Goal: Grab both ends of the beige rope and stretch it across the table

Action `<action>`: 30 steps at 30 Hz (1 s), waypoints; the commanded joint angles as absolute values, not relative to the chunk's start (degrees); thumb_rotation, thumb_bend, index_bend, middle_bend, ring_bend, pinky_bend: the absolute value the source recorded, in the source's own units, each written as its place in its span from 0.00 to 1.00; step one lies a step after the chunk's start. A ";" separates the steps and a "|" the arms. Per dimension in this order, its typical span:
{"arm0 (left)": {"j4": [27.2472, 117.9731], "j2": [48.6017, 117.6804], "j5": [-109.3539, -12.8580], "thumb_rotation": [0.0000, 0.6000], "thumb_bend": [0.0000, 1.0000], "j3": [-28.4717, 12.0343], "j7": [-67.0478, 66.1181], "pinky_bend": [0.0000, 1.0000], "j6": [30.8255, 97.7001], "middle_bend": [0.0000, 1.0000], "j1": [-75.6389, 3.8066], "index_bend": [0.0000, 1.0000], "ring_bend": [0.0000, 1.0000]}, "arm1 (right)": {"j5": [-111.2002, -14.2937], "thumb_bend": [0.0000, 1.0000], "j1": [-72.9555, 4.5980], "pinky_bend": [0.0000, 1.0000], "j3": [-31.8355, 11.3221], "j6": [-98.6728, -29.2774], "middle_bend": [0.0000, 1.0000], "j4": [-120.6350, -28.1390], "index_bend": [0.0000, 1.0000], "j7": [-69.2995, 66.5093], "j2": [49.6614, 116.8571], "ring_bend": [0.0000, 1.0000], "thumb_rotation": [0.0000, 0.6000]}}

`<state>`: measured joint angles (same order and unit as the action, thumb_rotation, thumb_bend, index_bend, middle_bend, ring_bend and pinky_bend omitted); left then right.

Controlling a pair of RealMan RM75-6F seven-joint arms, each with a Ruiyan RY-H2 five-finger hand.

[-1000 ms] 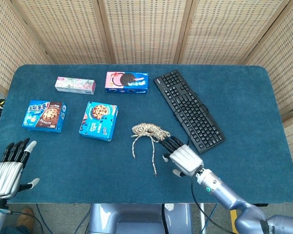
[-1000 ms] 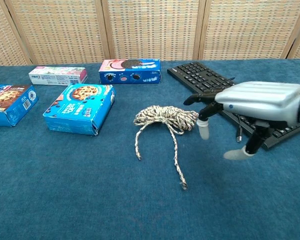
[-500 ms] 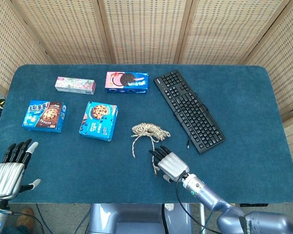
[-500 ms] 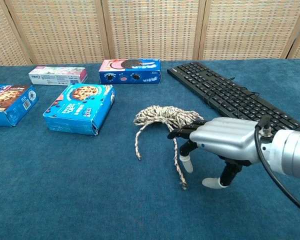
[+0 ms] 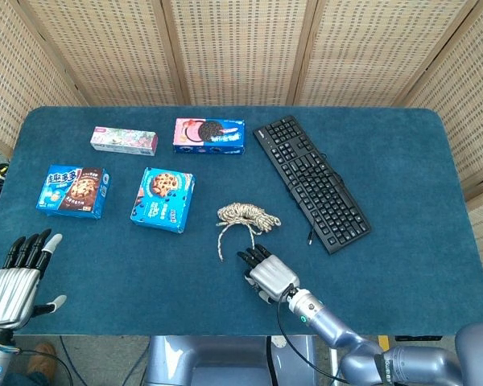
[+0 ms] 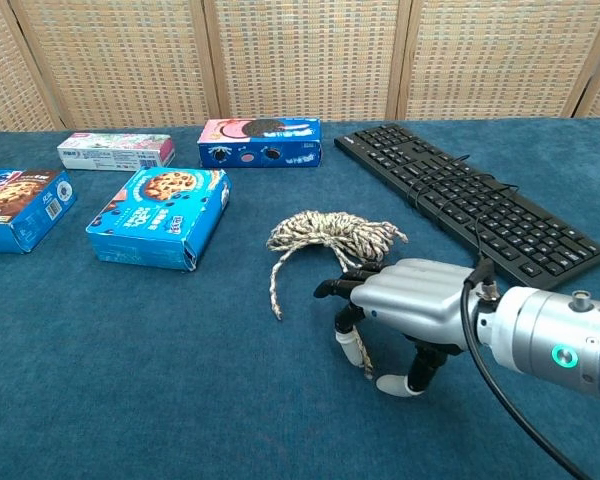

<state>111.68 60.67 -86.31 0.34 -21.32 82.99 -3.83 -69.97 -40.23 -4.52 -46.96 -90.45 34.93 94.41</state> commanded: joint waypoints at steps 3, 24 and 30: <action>111.69 60.56 -86.40 1.00 0.00 0.41 -21.13 0.00 83.01 0.00 -3.87 0.00 0.00 | -69.51 0.32 -40.70 0.00 -4.22 -47.60 0.04 -89.93 0.47 35.46 95.00 0.00 1.00; 111.61 60.08 -85.92 1.00 0.00 0.36 -20.18 0.00 83.11 0.00 -4.04 0.00 0.00 | -69.10 0.33 -42.16 0.00 -2.61 -49.36 0.06 -87.10 0.52 35.21 96.77 0.00 1.00; 111.67 60.22 -85.97 1.00 0.00 0.50 -20.50 0.00 83.05 0.00 -4.09 0.00 0.00 | -70.04 0.33 -42.19 0.00 -2.27 -50.21 0.07 -86.80 0.53 34.80 96.50 0.00 1.00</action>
<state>111.67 60.21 -85.97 0.50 -20.51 83.06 -4.08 -70.01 -42.18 -2.29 -50.18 -86.83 34.84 96.52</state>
